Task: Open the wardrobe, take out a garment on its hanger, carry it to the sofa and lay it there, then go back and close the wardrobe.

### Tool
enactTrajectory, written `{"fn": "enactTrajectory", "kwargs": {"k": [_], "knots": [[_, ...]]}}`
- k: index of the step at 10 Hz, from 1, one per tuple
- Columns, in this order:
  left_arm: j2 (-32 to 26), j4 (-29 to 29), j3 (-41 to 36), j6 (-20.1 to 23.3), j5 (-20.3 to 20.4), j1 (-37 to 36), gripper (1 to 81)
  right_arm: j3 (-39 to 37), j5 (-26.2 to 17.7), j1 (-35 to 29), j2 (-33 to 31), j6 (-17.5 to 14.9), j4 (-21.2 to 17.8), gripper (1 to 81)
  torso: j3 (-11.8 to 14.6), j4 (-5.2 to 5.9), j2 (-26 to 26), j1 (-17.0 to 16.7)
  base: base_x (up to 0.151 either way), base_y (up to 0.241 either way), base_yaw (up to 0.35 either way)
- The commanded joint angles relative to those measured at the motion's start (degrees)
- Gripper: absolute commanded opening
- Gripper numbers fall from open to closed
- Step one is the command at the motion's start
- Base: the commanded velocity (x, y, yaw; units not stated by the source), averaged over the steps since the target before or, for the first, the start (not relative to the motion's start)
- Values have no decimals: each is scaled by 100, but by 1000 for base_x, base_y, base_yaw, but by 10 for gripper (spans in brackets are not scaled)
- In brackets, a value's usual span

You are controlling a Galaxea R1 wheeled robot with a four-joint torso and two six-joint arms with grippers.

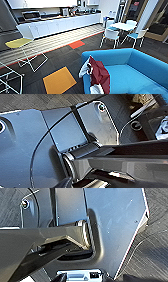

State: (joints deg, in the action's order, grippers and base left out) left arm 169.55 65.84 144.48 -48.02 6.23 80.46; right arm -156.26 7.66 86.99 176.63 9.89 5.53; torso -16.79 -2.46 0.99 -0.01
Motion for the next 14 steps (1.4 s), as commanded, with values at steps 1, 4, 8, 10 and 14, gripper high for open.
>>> {"fn": "enactTrajectory", "kwargs": {"k": [1, 4, 8, 10, 14], "knots": [[1, 43, -42, 12, -166, -139, 811, 18, -352, -63, 42, -13, -35, 811, 0, 0, 2, 1, 0, 0, 207], [9, 60, -34, 12, -175, -122, 811, 18, -353, -63, 42, -13, -35, 811, 0, 0, 0, 1, 0, 0, 207], [80, 87, 80, 21, -175, -113, 811, 18, -361, -63, 42, -13, -17, 811, 0, 0, 0, 1, 0, 0, 223], [80, 87, 80, 21, -183, -113, 811, 18, -361, -63, 50, -13, -17, 811, 0, 0, 0, 1, 0, 0, 228], [80, 96, 80, 29, -183, -96, 811, 18, -361, -63, 42, -13, -17, 811, 0, 0, 0, 1, 0, 0, 229]]}}
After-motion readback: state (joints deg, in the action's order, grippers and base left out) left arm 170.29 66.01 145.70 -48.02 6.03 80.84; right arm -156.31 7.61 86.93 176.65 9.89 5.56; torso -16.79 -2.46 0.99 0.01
